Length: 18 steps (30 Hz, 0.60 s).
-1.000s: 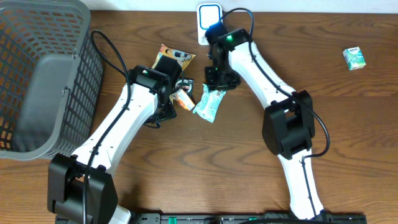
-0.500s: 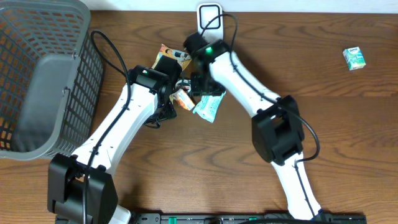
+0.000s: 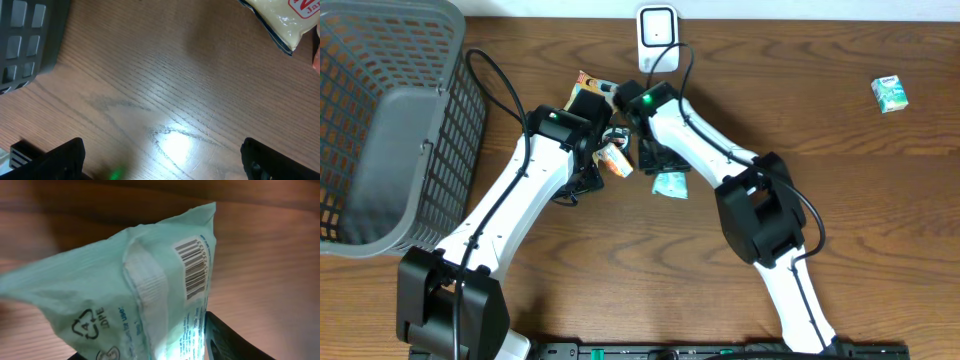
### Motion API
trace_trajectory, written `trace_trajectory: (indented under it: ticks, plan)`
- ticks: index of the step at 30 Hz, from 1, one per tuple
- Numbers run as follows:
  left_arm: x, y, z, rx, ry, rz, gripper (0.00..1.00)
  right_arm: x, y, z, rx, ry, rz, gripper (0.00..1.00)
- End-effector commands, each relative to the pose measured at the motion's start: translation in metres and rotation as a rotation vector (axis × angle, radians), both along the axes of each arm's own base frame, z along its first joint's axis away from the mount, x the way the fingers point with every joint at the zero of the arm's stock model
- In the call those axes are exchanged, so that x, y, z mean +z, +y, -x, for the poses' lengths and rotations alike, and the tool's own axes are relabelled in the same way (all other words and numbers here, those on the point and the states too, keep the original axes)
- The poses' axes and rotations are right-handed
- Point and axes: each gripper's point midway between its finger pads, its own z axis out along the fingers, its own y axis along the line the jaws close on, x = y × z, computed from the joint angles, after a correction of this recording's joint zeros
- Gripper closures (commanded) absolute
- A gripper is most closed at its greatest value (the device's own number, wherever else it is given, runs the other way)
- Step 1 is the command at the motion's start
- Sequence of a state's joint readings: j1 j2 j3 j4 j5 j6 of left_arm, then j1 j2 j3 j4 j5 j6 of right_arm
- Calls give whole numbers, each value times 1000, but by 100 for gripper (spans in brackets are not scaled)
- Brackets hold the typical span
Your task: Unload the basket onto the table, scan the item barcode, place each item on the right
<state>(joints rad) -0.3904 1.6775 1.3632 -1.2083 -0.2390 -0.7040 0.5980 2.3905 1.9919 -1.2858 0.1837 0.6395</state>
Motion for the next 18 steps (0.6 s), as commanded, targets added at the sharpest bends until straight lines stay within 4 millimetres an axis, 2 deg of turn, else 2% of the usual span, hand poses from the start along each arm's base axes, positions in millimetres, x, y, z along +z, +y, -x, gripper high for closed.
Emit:
trace_trajectory:
  ticks: [1,4,8,12,13,14,18]
  plan:
    - [1,5,2,11,-2,-17,2,12,-27,-11,-55,-26,48,54]
    - [1,5,2,11,-2,-17,2,11,-35,-10,-36,13,35,57]
    - [1,5,2,11,-2,-17,2,10,-39,-12,7,46,2,78]
    - [1,5,2,11,-2,-17,2,9,-38,-11,34,77,-48,85]
    - [1,5,2,11,-2,-17,2,10,-36,-11,44,89,-82,89]
    - [1,5,2,11,-2,-17,2,11,-35,-12,53,99,-115,99]
    - [1,5,2,10,-2,-17,2,26,-27,-22,86,124,-300,99]
